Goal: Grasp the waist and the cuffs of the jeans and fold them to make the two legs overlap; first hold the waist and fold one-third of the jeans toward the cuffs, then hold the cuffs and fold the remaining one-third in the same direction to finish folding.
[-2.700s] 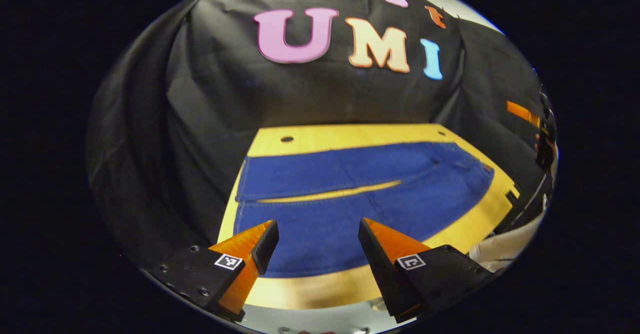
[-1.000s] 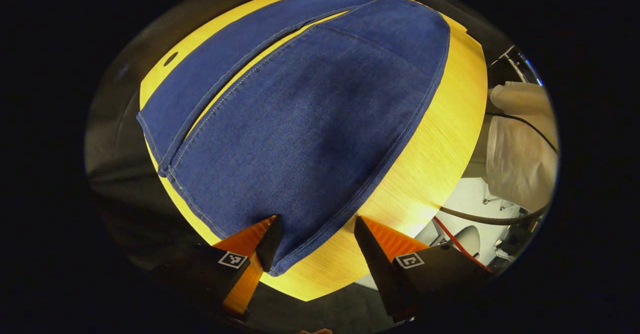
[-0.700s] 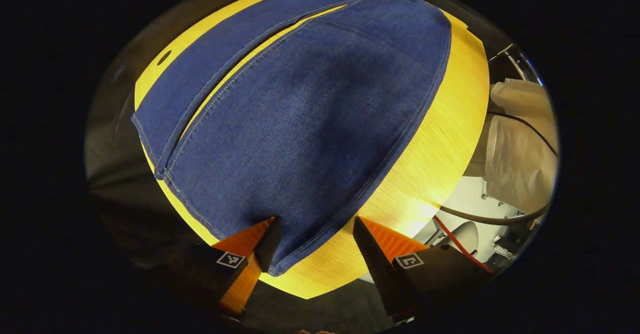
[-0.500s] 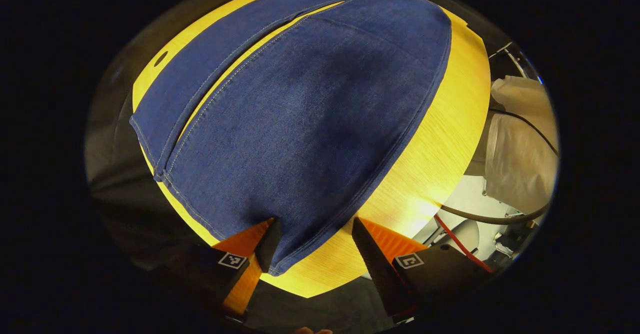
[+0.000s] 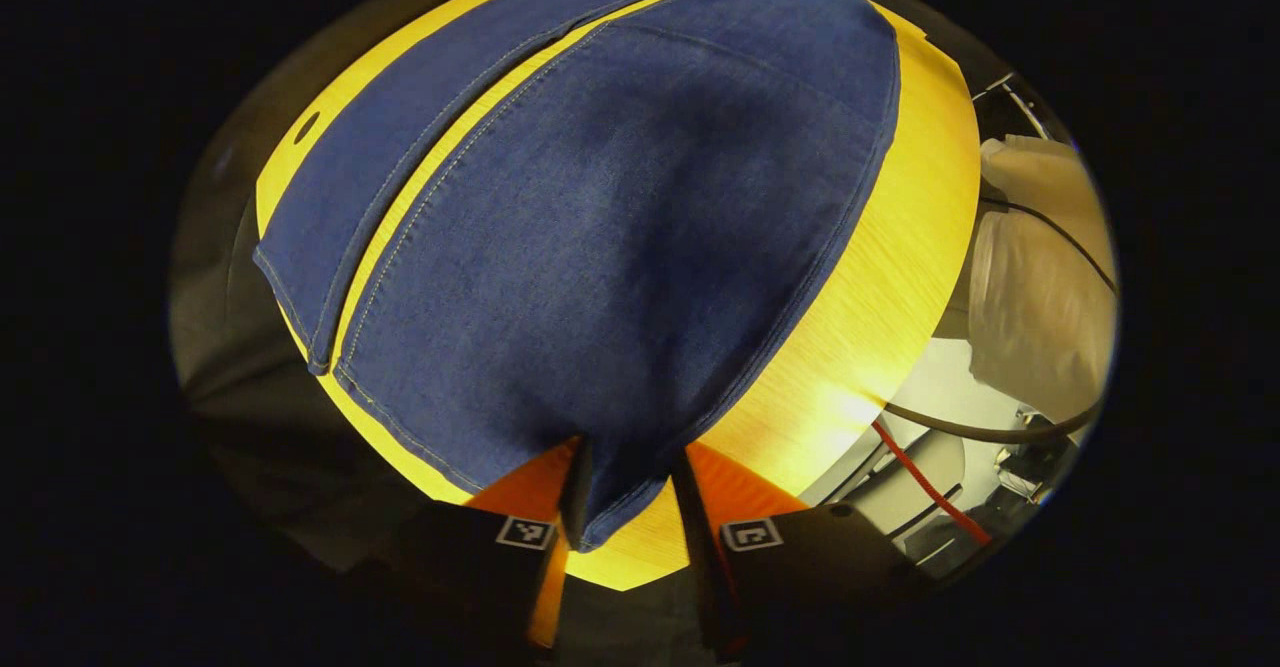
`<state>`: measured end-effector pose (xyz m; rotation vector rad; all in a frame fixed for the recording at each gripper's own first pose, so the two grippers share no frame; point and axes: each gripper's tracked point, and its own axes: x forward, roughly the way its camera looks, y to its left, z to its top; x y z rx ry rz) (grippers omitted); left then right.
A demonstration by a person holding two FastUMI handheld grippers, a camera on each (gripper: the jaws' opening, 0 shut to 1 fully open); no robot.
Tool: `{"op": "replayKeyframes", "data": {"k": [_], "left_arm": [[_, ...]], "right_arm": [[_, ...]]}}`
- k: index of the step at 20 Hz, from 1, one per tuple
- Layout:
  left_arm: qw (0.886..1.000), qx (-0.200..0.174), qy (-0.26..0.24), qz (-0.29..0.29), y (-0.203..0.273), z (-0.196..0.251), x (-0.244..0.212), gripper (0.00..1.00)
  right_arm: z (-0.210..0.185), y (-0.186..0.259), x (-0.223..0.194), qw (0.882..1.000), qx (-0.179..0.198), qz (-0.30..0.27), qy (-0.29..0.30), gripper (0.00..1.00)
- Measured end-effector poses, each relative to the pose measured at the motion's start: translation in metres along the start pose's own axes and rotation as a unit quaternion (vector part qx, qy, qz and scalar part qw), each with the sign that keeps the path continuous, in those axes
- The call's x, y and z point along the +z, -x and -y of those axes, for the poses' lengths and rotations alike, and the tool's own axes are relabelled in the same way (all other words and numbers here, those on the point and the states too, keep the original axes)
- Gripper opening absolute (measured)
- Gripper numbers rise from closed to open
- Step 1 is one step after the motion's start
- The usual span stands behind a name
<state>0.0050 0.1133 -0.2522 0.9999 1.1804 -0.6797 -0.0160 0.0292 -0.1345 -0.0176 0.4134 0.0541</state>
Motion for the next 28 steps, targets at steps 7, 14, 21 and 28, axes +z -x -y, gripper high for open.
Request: {"op": "replayKeyframes", "data": {"k": [7,14,21,28], "left_arm": [[1.000,0.004,-0.005,0.015,-0.001,-0.008,0.001,0.03],[1.000,-0.010,0.005,0.001,0.000,-0.010,0.000,0.02],[0.999,0.007,0.035,-0.028,0.000,-0.010,0.000,0.01],[0.997,0.012,0.052,-0.057,0.000,-0.010,0.002,0.00]], "right_arm": [[0.010,-0.005,-0.016,0.999,0.022,-0.026,0.035,0.99],[0.080,-0.012,-0.091,0.979,0.038,-0.143,0.140,1.00],[0.124,-0.030,-0.158,0.922,0.113,-0.277,0.246,1.00],[0.141,-0.053,-0.199,0.863,0.171,-0.353,0.318,1.00]]}}
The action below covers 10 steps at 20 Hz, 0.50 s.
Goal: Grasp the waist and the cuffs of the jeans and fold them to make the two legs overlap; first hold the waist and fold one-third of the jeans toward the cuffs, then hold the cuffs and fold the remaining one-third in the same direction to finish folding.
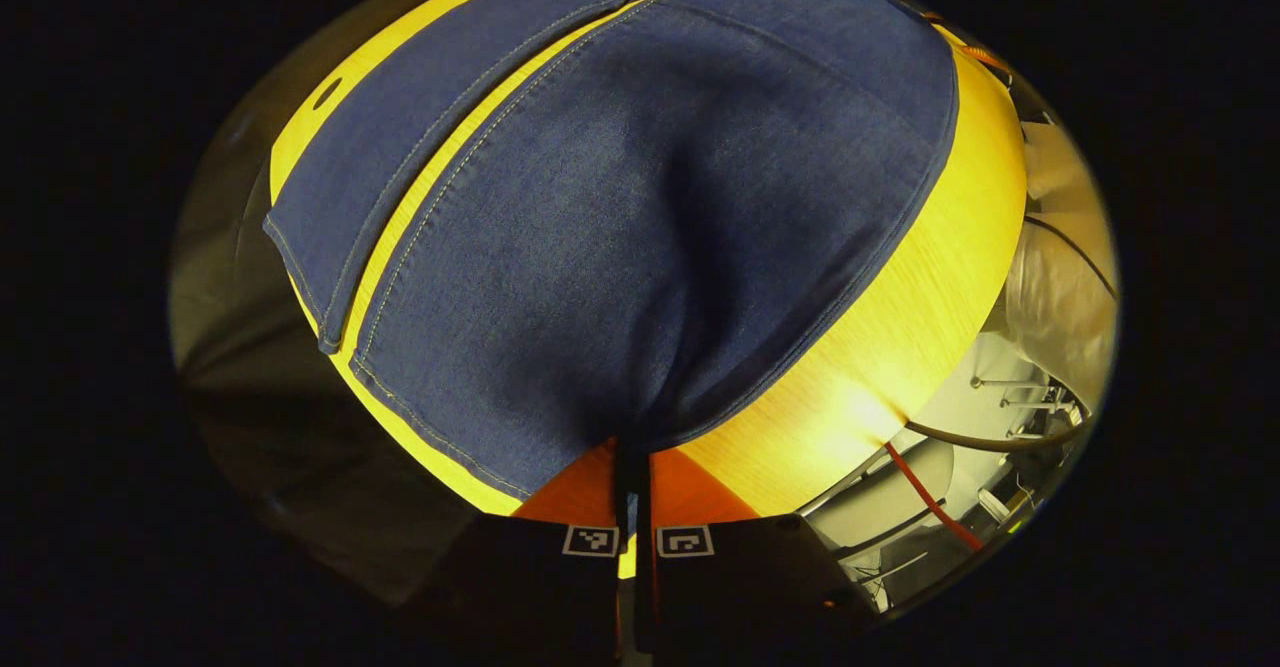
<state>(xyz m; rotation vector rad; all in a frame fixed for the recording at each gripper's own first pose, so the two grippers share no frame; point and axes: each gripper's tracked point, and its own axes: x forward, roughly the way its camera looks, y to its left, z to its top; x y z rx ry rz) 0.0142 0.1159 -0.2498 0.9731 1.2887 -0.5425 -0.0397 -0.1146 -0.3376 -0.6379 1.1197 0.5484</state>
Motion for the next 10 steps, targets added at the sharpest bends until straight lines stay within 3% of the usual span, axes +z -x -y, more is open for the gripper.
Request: {"op": "replayKeyframes", "data": {"k": [4,6,10], "left_arm": [[1.000,0.004,0.006,-0.008,0.000,0.001,0.000,0.00],[1.000,0.007,0.007,-0.009,0.001,0.000,0.001,0.00],[1.000,0.012,0.010,-0.011,0.000,0.000,0.001,0.00]], "right_arm": [[-0.010,-0.011,0.000,0.999,0.031,-0.013,0.018,1.00],[-0.015,-0.012,0.001,0.999,0.048,-0.017,0.018,0.92],[-0.014,-0.015,0.001,0.997,0.065,-0.027,0.010,0.97]]}}
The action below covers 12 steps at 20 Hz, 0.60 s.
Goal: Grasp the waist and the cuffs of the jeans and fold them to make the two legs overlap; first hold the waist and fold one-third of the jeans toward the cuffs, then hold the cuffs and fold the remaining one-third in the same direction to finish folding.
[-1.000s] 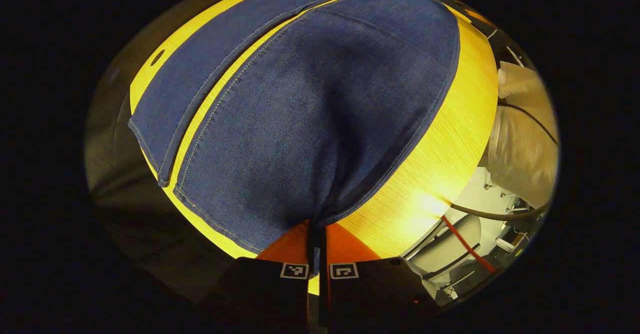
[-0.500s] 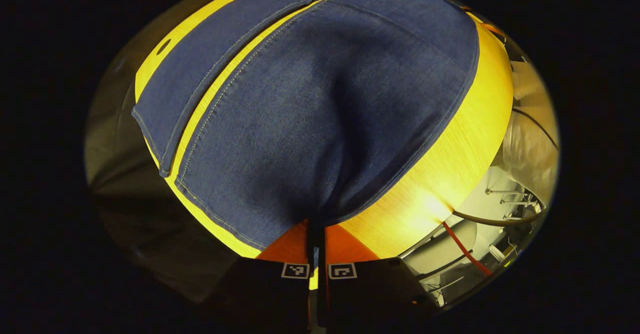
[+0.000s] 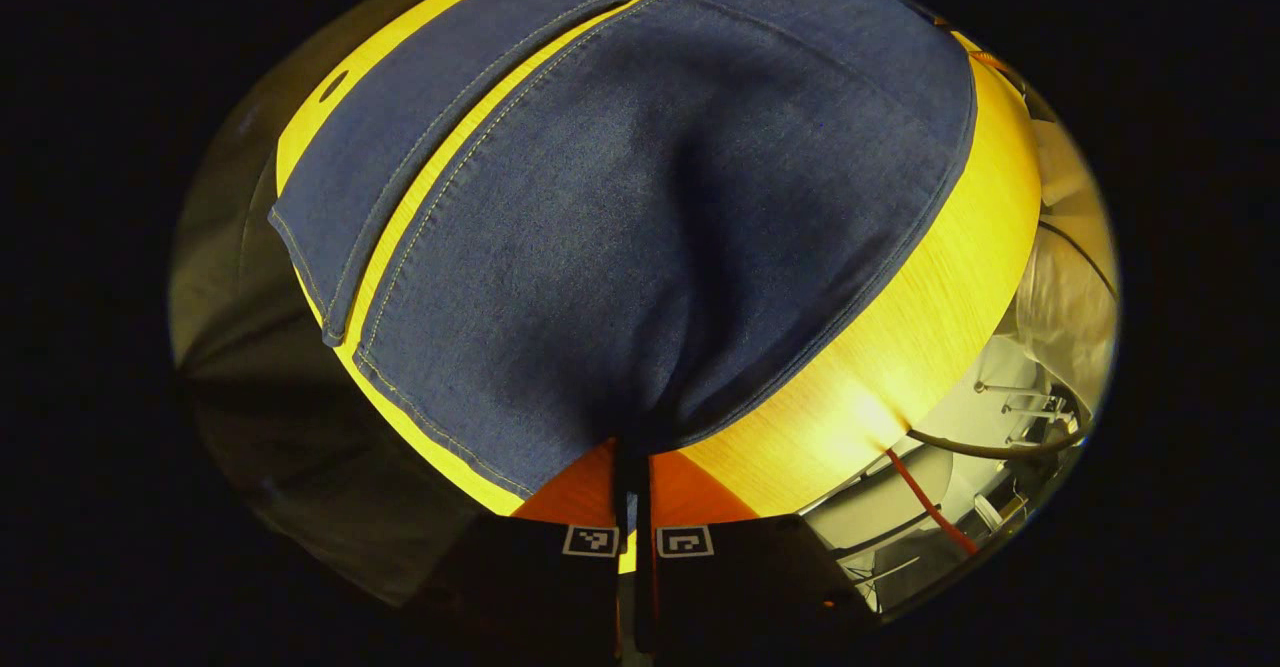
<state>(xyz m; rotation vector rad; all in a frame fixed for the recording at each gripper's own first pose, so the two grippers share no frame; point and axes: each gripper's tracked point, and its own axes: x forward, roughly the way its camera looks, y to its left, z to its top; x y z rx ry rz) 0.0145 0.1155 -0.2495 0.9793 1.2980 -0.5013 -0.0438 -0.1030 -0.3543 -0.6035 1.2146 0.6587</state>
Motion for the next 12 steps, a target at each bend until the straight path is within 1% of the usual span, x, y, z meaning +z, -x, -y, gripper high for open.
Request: {"op": "replayKeyframes", "data": {"k": [1,3,4,7,10,11,12], "left_arm": [[1.000,0.000,-0.001,-0.001,0.000,0.000,-0.001,0.00],[1.000,0.001,-0.001,-0.005,0.000,-0.001,0.000,0.00],[1.000,0.001,-0.003,-0.006,0.000,-0.001,0.000,0.00],[1.000,-0.001,-0.006,-0.012,0.001,0.001,-0.001,0.00],[1.000,-0.001,-0.005,-0.011,0.002,0.003,0.000,0.00],[1.000,-0.001,-0.004,-0.008,0.002,0.002,0.000,0.00],[1.000,-0.001,-0.002,-0.008,0.001,0.002,-0.001,0.00]], "right_arm": [[0.000,0.000,0.000,1.000,0.000,-0.002,0.003,0.93],[0.001,0.001,0.000,1.000,-0.004,-0.002,-0.006,0.92],[0.002,0.001,0.002,1.000,-0.007,-0.002,-0.012,0.84],[0.013,0.001,0.007,1.000,-0.017,0.002,-0.020,0.54],[0.027,-0.002,0.016,0.999,-0.035,0.024,-0.012,0.24],[0.020,0.000,0.012,0.998,-0.039,0.033,-0.021,0.20],[0.019,0.000,0.012,0.998,-0.041,0.038,-0.041,0.14]]}}
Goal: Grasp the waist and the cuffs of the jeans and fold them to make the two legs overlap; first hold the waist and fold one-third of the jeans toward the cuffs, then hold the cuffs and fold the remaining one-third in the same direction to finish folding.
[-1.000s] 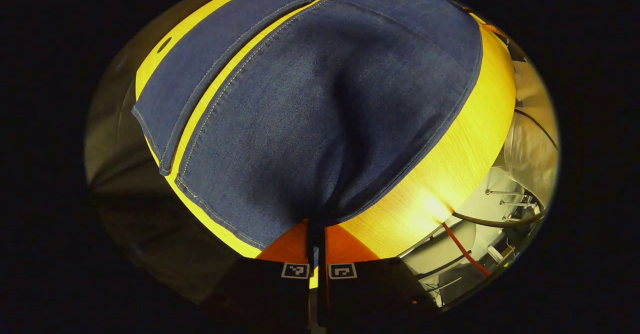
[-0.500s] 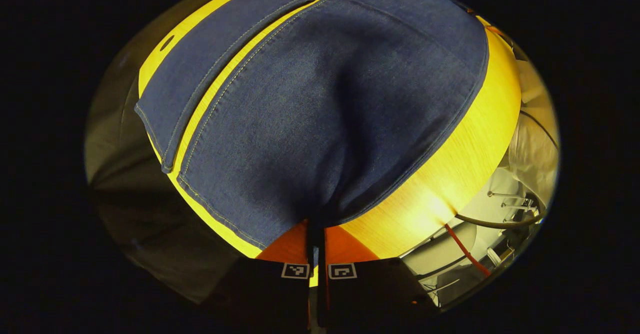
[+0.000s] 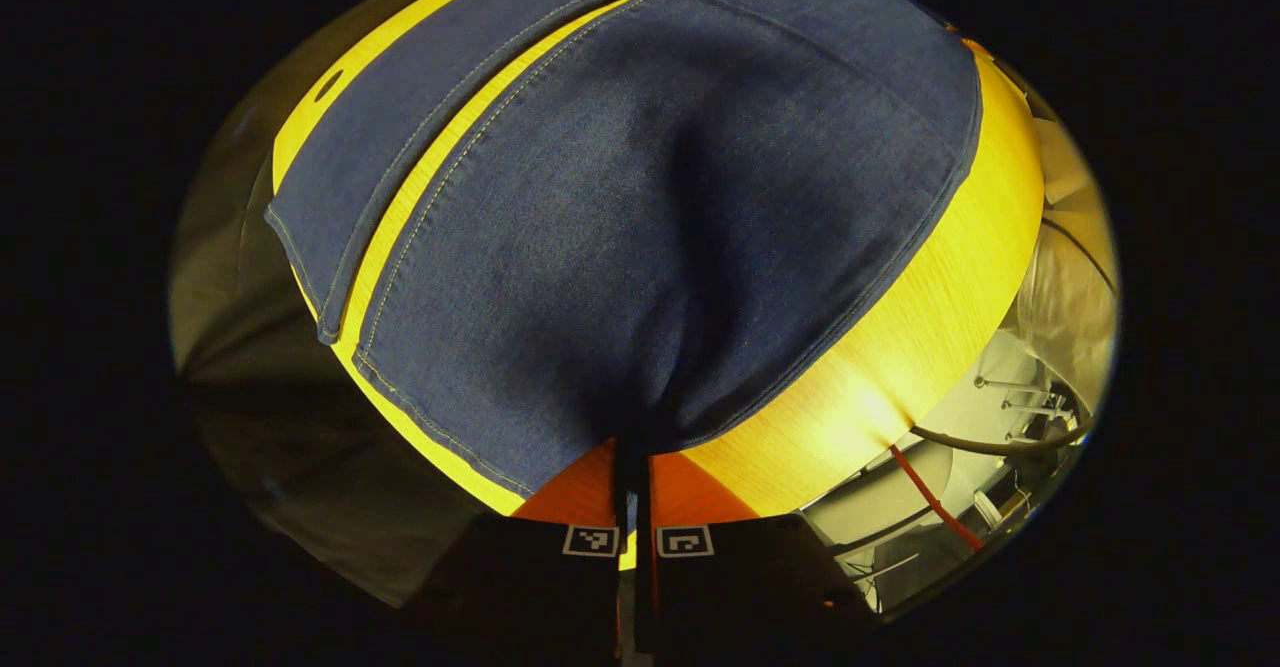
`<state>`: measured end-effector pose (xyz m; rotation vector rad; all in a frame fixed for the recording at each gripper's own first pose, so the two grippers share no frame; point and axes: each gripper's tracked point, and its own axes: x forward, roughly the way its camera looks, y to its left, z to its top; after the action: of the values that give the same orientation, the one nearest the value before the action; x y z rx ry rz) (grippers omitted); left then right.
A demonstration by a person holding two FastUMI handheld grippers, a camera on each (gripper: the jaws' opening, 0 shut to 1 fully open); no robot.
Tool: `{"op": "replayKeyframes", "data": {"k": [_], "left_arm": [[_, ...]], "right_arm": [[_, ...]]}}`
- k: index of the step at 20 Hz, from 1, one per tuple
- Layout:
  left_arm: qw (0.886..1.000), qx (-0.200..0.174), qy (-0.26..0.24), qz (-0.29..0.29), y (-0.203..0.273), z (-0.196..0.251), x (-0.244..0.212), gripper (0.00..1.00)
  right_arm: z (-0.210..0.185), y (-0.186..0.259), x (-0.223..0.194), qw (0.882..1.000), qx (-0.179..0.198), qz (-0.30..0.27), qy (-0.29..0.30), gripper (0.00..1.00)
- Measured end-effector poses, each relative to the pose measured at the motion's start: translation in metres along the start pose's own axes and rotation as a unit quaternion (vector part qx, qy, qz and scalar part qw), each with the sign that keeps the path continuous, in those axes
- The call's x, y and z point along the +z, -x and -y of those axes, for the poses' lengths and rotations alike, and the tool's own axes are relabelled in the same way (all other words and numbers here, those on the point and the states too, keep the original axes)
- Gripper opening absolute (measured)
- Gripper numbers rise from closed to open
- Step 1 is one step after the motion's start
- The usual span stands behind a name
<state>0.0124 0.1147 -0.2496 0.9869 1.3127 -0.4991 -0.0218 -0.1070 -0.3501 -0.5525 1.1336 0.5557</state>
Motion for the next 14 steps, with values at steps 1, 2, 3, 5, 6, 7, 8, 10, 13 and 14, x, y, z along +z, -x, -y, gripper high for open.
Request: {"op": "replayKeyframes", "data": {"k": [1,2,3,5,6,7,8,10,13,14], "left_arm": [[1.000,0.000,0.000,0.002,0.000,0.001,0.000,0.00],[1.000,0.001,0.001,0.003,0.000,0.001,0.000,0.00],[1.000,0.001,0.001,0.004,0.000,0.001,0.000,0.00],[1.000,0.001,0.004,0.005,0.000,0.001,0.001,0.00],[1.000,-0.001,0.008,0.004,0.000,0.002,0.001,0.00],[1.000,-0.004,0.012,0.001,0.001,0.004,-0.001,0.00],[1.000,-0.008,0.014,-0.004,0.001,0.004,-0.002,0.00],[1.000,-0.012,0.001,-0.016,0.002,0.003,-0.003,0.00],[0.998,-0.031,-0.018,-0.050,0.006,0.007,-0.009,0.00],[0.998,-0.034,-0.027,-0.054,0.009,0.006,-0.009,0.00]], "right_arm": [[0.001,0.002,0.002,1.000,-0.004,0.001,-0.027,0.10],[0.004,0.004,0.004,0.999,-0.007,0.006,-0.042,0.12],[0.004,0.002,0.002,0.998,-0.008,0.005,-0.055,0.10],[0.004,0.005,0.003,0.997,-0.016,0.009,-0.073,0.02],[0.004,0.004,0.001,0.996,-0.020,0.006,-0.085,0.05],[0.002,0.004,0.001,0.995,-0.024,-0.002,-0.096,0.05],[0.002,0.006,0.000,0.994,-0.028,-0.008,-0.108,0.05],[0.000,0.008,-0.002,0.992,-0.032,-0.020,-0.118,0.02],[0.002,0.012,0.001,0.992,-0.031,-0.033,-0.120,0.05],[0.004,0.015,0.006,0.991,-0.033,-0.035,-0.121,0.05]]}}
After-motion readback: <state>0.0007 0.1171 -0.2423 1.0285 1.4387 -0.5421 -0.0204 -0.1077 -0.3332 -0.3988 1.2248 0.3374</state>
